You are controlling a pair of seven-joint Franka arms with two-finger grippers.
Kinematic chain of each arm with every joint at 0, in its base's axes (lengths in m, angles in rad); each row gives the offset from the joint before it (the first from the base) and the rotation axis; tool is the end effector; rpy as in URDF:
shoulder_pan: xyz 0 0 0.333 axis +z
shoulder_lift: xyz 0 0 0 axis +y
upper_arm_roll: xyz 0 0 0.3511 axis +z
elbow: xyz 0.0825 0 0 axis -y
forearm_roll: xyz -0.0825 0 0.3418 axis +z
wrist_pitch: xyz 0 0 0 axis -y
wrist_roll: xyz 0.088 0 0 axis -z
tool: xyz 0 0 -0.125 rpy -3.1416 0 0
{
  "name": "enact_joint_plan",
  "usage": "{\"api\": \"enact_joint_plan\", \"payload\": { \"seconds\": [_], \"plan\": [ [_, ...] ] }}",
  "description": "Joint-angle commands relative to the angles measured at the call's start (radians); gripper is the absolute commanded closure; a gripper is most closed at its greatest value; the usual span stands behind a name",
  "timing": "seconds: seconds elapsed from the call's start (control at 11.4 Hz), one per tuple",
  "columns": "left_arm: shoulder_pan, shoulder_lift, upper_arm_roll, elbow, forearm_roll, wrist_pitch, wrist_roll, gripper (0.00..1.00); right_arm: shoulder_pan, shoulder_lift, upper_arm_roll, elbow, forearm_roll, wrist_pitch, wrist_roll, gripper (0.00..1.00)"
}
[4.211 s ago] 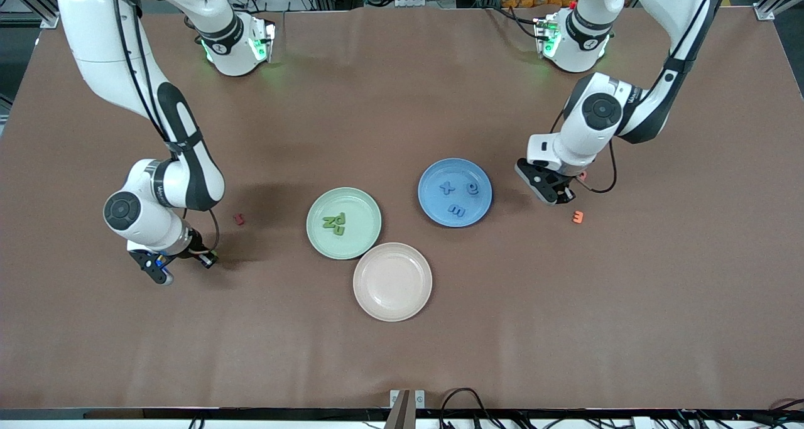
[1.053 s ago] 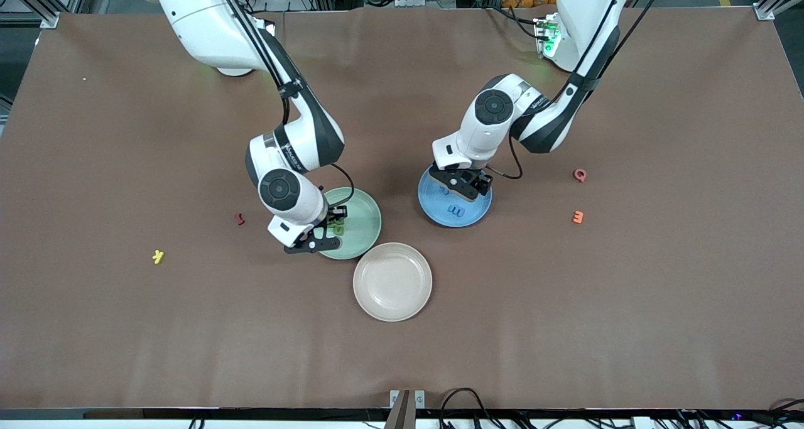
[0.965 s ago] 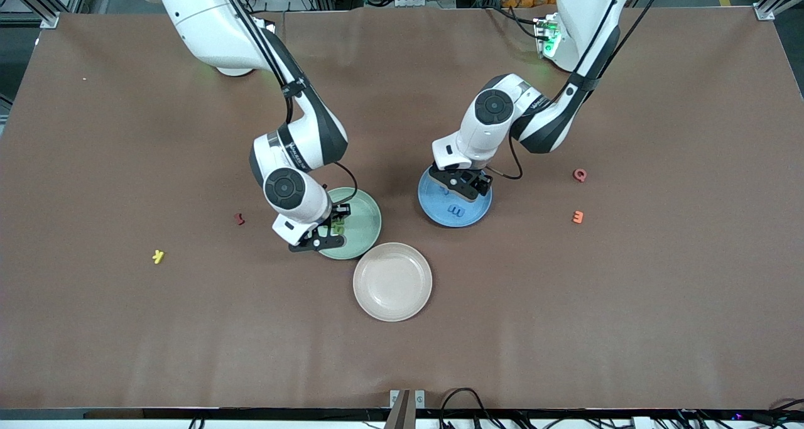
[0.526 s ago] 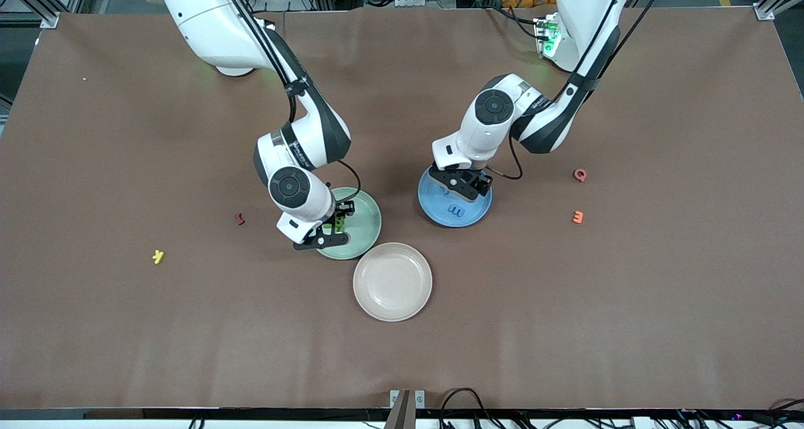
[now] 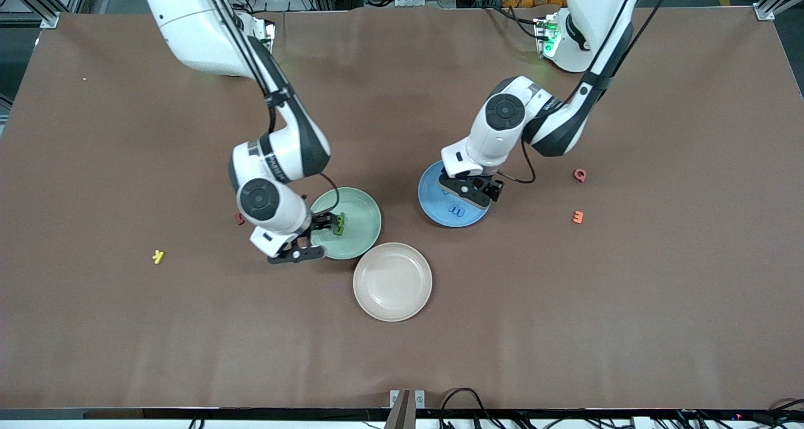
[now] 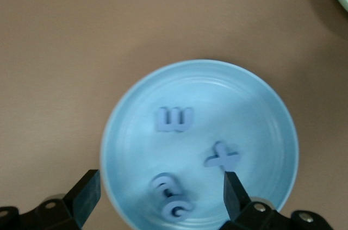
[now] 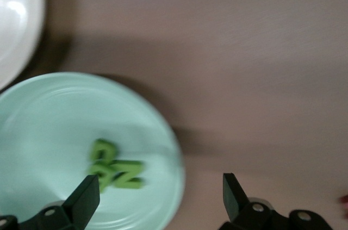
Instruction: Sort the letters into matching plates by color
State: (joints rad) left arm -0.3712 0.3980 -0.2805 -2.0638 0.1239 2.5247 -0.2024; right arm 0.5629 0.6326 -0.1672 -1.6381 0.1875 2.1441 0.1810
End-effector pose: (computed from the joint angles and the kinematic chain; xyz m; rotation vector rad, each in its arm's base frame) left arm 0.4723 -0.3492 0.2999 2.9734 -0.7948 0.0956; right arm 0.5994 0.2792 0.2796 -3.1127 -0.2023 0.1943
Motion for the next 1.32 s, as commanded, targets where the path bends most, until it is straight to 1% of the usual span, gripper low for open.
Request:
{"api": "enact_joint_plan", "payload": {
  "seconds": [0.0, 0.18, 0.44, 0.53, 0.61, 0.7, 0.79, 0.88, 0.96, 1.05, 1.23],
  "plan": [
    [0.057, -0.085, 0.001, -0.007, 0.020, -0.096, -0.008, 0.00, -0.108, -0.040, -0.023, 0.006, 0.000, -0.038, -0.147, 0.00],
    [0.109, -0.125, 0.006, -0.006, 0.022, -0.106, 0.000, 0.00, -0.168, -0.062, -0.054, 0.004, -0.003, -0.068, -0.236, 0.00],
    [0.172, -0.180, 0.007, 0.004, 0.020, -0.190, -0.002, 0.00, -0.280, -0.096, -0.055, 0.006, -0.006, -0.108, -0.339, 0.00],
    [0.201, -0.192, 0.014, 0.033, 0.019, -0.234, -0.002, 0.00, -0.317, -0.103, -0.057, 0.006, -0.019, -0.115, -0.369, 0.00],
    [0.221, -0.192, 0.023, 0.080, 0.019, -0.309, 0.000, 0.00, -0.345, -0.111, -0.057, 0.006, -0.040, -0.115, -0.383, 0.00],
    [0.222, -0.183, 0.041, 0.149, 0.019, -0.402, 0.000, 0.00, -0.372, -0.116, -0.058, 0.006, -0.065, -0.115, -0.385, 0.00],
    [0.222, -0.179, 0.059, 0.196, 0.017, -0.470, 0.001, 0.00, -0.392, -0.116, -0.058, 0.010, -0.086, -0.115, -0.385, 0.00],
    [0.224, -0.182, 0.072, 0.220, 0.017, -0.498, 0.001, 0.00, -0.411, -0.116, -0.058, 0.015, -0.097, -0.113, -0.385, 0.00],
    [0.224, -0.191, 0.102, 0.238, 0.011, -0.529, 0.001, 0.00, -0.420, -0.117, -0.060, 0.020, -0.103, -0.112, -0.383, 0.00],
    [0.224, -0.197, 0.121, 0.267, 0.010, -0.578, 0.001, 0.00, -0.423, -0.129, -0.072, 0.018, -0.105, -0.113, -0.380, 0.00],
    [0.245, -0.214, 0.150, 0.336, 0.006, -0.674, 0.007, 0.00, -0.428, -0.171, -0.080, 0.017, -0.138, -0.116, -0.376, 0.00]
  ]
}}
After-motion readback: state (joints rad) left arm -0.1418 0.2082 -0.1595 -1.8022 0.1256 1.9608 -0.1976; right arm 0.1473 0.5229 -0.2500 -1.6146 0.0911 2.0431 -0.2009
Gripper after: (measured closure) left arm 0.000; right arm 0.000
